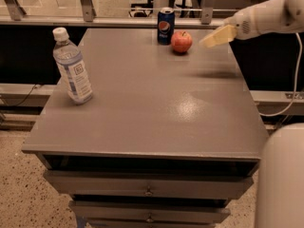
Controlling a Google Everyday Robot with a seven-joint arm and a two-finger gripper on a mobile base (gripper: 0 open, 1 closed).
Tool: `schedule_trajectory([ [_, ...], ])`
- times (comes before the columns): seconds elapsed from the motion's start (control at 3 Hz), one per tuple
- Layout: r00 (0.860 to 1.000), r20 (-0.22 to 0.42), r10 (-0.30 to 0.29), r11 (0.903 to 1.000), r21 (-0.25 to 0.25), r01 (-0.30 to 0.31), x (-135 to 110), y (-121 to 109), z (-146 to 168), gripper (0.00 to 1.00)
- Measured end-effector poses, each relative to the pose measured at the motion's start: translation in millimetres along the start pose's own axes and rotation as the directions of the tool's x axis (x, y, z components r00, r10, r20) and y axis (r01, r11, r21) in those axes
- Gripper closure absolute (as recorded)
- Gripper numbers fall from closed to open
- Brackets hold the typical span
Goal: Move apple near pepsi can
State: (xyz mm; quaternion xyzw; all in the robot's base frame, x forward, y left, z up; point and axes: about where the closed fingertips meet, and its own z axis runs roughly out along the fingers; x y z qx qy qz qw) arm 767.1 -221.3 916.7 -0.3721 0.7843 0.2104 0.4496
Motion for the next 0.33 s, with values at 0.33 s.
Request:
schedule_trajectory([
  [0.33,1.000,0.018,0.009,1.0000,0.001,-0.009,9.5,-1.0,-20.5,0.00],
])
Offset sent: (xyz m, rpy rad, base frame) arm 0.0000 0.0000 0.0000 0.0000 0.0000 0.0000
